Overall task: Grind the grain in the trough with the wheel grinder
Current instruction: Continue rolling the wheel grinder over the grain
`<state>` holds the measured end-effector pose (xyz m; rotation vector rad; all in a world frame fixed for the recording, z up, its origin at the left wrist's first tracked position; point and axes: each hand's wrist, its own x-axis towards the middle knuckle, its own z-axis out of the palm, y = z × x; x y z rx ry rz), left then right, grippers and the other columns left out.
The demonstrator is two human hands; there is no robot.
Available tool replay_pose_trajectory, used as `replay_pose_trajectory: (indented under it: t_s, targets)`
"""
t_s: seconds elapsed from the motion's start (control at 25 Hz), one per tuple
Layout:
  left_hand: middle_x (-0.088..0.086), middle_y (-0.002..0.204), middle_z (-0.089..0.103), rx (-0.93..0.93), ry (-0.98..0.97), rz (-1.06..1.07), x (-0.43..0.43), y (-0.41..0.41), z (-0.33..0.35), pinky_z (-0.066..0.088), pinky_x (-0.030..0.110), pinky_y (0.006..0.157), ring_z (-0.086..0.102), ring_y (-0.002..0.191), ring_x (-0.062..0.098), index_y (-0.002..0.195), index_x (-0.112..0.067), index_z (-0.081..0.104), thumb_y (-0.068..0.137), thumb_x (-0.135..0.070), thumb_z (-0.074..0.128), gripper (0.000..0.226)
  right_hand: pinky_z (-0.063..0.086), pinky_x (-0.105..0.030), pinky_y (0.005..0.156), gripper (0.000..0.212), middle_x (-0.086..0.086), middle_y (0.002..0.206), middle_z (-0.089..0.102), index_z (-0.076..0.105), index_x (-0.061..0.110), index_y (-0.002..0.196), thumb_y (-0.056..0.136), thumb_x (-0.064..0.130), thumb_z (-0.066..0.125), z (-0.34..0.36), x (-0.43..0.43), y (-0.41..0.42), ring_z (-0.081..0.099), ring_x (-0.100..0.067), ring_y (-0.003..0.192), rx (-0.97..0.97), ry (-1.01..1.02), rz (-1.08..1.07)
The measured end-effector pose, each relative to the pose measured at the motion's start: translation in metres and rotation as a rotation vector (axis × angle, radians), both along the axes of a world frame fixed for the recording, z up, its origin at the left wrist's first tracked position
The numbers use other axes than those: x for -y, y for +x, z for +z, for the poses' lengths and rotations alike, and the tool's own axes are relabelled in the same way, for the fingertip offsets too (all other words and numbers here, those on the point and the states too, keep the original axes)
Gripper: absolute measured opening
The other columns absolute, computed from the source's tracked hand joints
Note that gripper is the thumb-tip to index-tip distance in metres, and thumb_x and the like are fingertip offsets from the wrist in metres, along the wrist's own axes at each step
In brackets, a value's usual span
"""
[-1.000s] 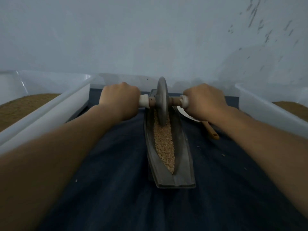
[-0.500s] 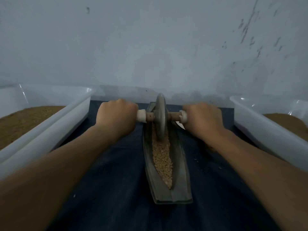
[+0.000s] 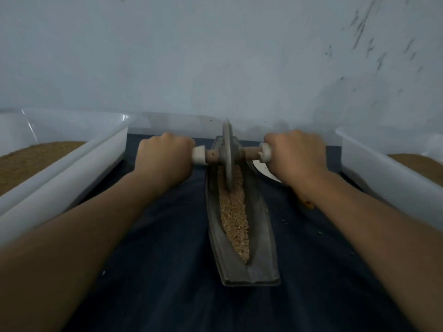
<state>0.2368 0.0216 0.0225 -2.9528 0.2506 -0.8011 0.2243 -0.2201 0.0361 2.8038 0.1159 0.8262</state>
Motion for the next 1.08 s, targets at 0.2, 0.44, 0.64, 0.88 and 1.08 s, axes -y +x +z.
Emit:
replay_pose_trajectory:
  t_s: [0.2, 0.44, 0.64, 0.88, 1.08]
  targets:
    - [-0.012, 0.059, 0.043, 0.131, 0.138, -0.217, -0.037, -0.046, -0.014, 0.030, 0.023, 0.043, 0.044, 0.048, 0.018, 0.074, -0.038, 0.044, 0.074, -0.043, 0.060, 0.017, 0.023, -0.019, 0.044, 0.021, 0.011, 0.051, 0.035, 0.046, 0.031, 0.069, 0.080, 0.049, 0.051, -0.008, 0.022, -0.053, 0.036, -0.016, 0.040, 0.103, -0.107, 0.190]
    - [-0.002, 0.062, 0.045, 0.168, 0.232, -0.111, -0.011, -0.027, 0.005, 0.024, 0.025, 0.047, 0.038, 0.049, 0.021, 0.081, -0.030, 0.059, 0.080, -0.033, 0.064, 0.006, 0.034, -0.030, 0.052, 0.023, 0.003, 0.061, 0.046, 0.056, 0.026, 0.084, 0.090, 0.048, 0.049, -0.026, 0.019, -0.037, 0.048, -0.028, 0.057, 0.089, 0.039, 0.018]
    - [-0.003, 0.078, 0.048, -0.042, 0.150, -0.043, -0.007, -0.017, 0.011, 0.039, 0.034, 0.060, 0.055, 0.070, 0.025, 0.096, -0.032, 0.062, 0.088, -0.034, 0.057, 0.010, 0.033, -0.026, 0.052, 0.015, 0.003, 0.070, 0.057, 0.054, 0.030, 0.076, 0.088, 0.039, 0.056, 0.001, 0.014, -0.013, 0.047, -0.020, 0.059, -0.094, 0.022, 0.068]
    - [-0.014, 0.056, 0.014, 0.181, 0.212, -0.203, -0.033, -0.050, -0.004, 0.009, 0.014, 0.047, 0.015, 0.043, 0.013, 0.066, -0.035, 0.043, 0.064, -0.044, 0.057, 0.016, 0.014, -0.018, 0.049, 0.024, 0.011, 0.050, 0.027, 0.034, 0.032, 0.071, 0.077, 0.047, 0.052, -0.024, 0.035, -0.063, 0.028, -0.019, 0.038, 0.141, -0.020, 0.190]
    - [0.002, 0.082, 0.055, -0.012, 0.139, -0.006, 0.008, 0.003, 0.019, 0.039, 0.034, 0.061, 0.055, 0.071, 0.025, 0.101, -0.027, 0.066, 0.090, -0.027, 0.057, 0.014, 0.040, -0.030, 0.060, 0.015, -0.001, 0.081, 0.062, 0.063, 0.024, 0.088, 0.097, 0.034, 0.055, -0.006, 0.000, 0.002, 0.055, -0.026, 0.071, -0.083, 0.127, -0.050]
